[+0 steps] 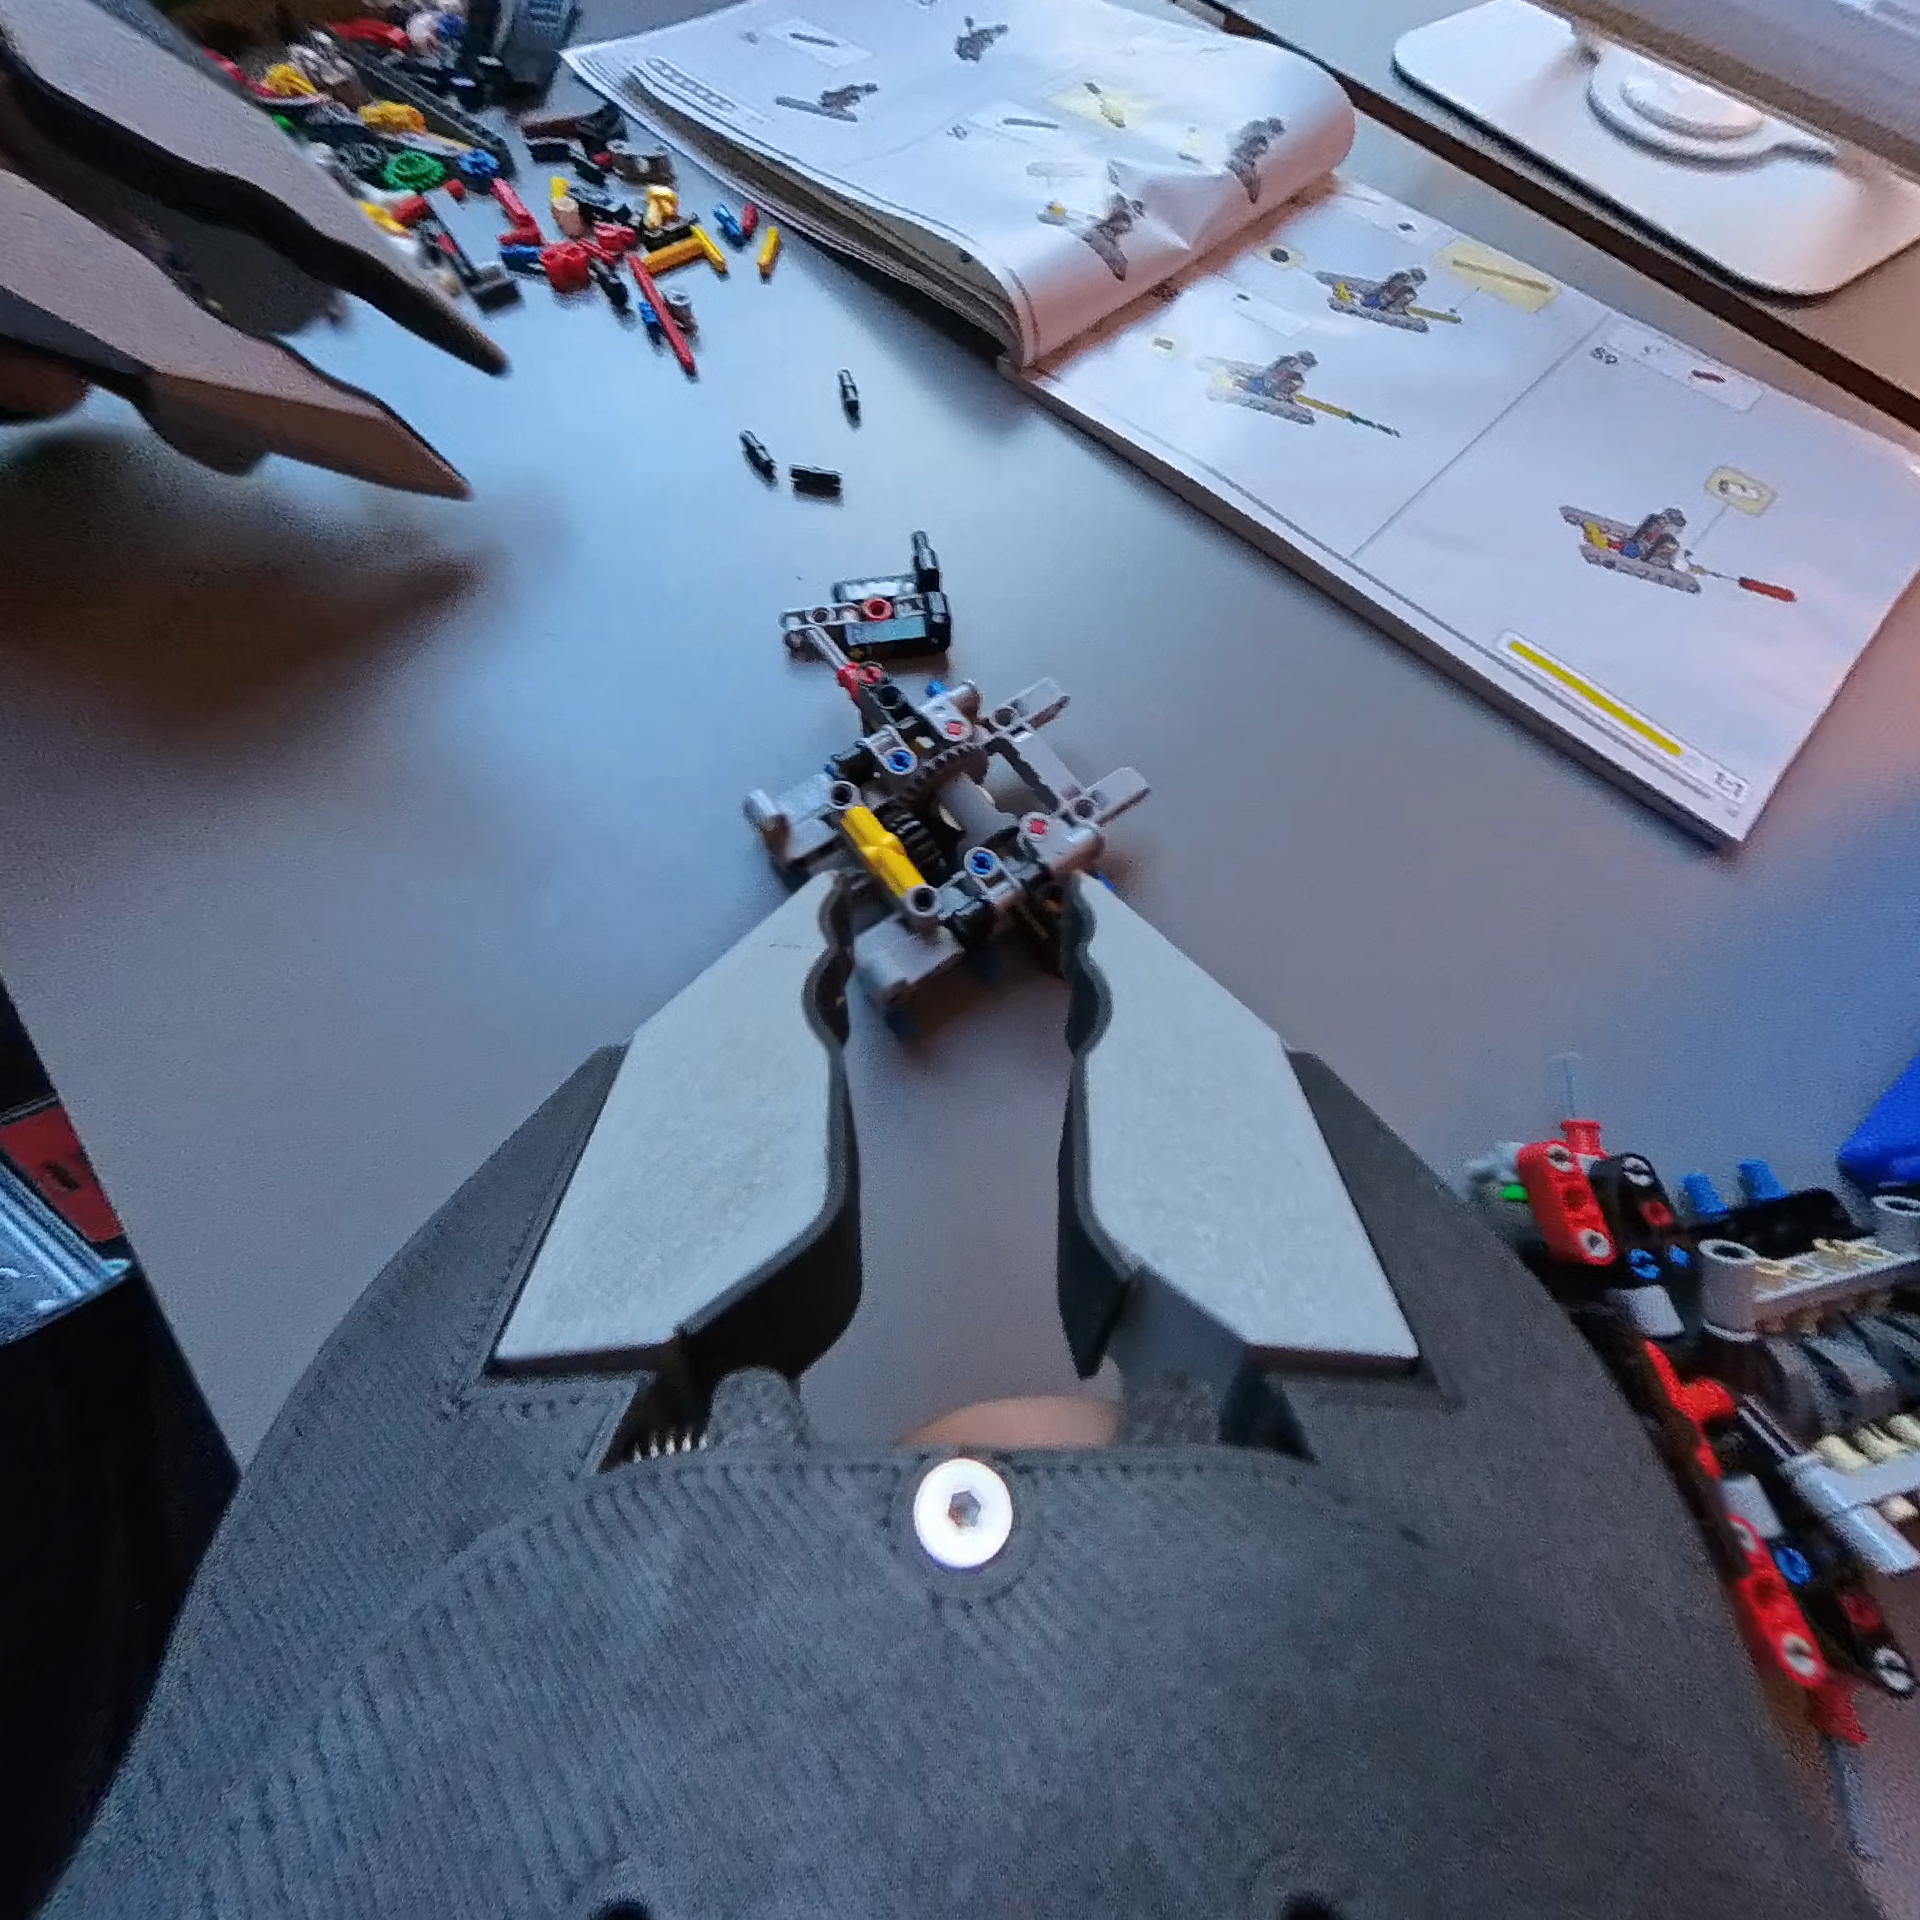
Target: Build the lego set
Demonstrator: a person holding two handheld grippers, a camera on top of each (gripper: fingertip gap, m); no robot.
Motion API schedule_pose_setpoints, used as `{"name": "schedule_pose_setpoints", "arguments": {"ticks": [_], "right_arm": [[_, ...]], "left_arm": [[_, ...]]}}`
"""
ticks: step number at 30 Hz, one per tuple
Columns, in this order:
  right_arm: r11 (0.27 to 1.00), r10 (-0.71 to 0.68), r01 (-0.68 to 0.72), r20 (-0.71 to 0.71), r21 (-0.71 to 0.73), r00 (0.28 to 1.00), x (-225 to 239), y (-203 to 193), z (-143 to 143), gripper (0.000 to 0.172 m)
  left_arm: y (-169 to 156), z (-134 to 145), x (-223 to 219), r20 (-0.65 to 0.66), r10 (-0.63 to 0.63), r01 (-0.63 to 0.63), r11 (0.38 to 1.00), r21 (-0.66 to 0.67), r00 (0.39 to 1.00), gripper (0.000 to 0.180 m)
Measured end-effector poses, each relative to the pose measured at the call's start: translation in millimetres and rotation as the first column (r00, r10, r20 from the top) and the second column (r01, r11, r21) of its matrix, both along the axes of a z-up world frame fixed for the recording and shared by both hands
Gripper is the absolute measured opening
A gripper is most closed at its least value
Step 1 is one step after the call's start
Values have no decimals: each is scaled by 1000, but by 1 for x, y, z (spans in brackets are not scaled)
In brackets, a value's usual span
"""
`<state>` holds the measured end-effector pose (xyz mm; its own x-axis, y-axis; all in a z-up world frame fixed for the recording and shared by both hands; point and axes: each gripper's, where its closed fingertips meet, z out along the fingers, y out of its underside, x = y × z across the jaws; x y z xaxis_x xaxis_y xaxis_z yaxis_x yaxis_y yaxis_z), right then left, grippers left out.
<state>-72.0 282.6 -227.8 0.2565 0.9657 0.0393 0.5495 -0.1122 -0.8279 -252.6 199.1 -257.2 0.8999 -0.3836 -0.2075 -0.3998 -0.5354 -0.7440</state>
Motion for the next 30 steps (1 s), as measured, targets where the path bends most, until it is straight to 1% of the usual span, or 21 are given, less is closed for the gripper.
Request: {"name": "schedule_pose_setpoints", "arguments": {"ticks": [2, 3, 4, 6, 8, 10, 12, 15, 17, 18, 20, 25, 28, 30], "right_arm": [[999, 22, -22, 10, 35, 1000, -6, -8, -2, 41], [998, 36, -38, 24, 56, 999, -10, -13, -5, 42], [996, 45, -49, 40, 80, 998, -14, -16, -8, 43], [991, 41, -50, 79, 124, 996, -21, -18, -16, 44], [987, 30, -48, 114, 153, 993, -26, -18, -25, 47], [984, 7, -33, 147, 173, 989, -28, -15, -32, 44], [981, -46, 13, 166, 194, 985, -25, -5, -35, 41], [976, -110, 74, 169, 206, 979, -20, 8, -35, 39], [965, -172, 129, 181, 228, 968, -13, 21, -36, 39], [965, -174, 130, 184, 229, 967, -11, 23, -37, 43], [962, -186, 145, 166, 233, 968, -9, 21, -32, 43], [963, -192, 174, 70, 204, 979, -5, 4, -23, 41], [952, -213, 196, 50, 237, 976, 4, 3, -19, 38], [951, -219, 205, 39, 231, 975, 10, 2, -18, 38]], "left_arm": [[4, -6, 10, -3, -59, 59, 998, -6, 998, 35], [4, -11, 14, -15, -89, 88, 995, -36, 996, 36], [6, -11, 17, -13, -109, 108, 993, -37, 994, 33], [8, -12, 24, 9, -153, 153, 987, -47, 988, 30], [10, -13, 29, 55, -171, 175, 982, -70, 984, 27], [11, -14, 34, 105, -188, 198, 975, -96, 977, 24], [13, -15, 37, 146, -195, 212, 970, -117, 970, 24], [17, -16, 40, 174, -198, 222, 966, -131, 965, 25], [19, -15, 43, 160, -214, 235, 964, -124, 964, 23], [20, -15, 44, 149, -222, 240, 964, -118, 964, 22], [21, -15, 46, 127, -227, 241, 965, -106, 966, 22], [22, -14, 44, 92, -220, 227, 970, -87, 971, 25], [24, -14, 43, 63, -210, 214, 974, -71, 976, 27], [24, -13, 42, 35, -202, 203, 977, -57, 979, 26]]}}
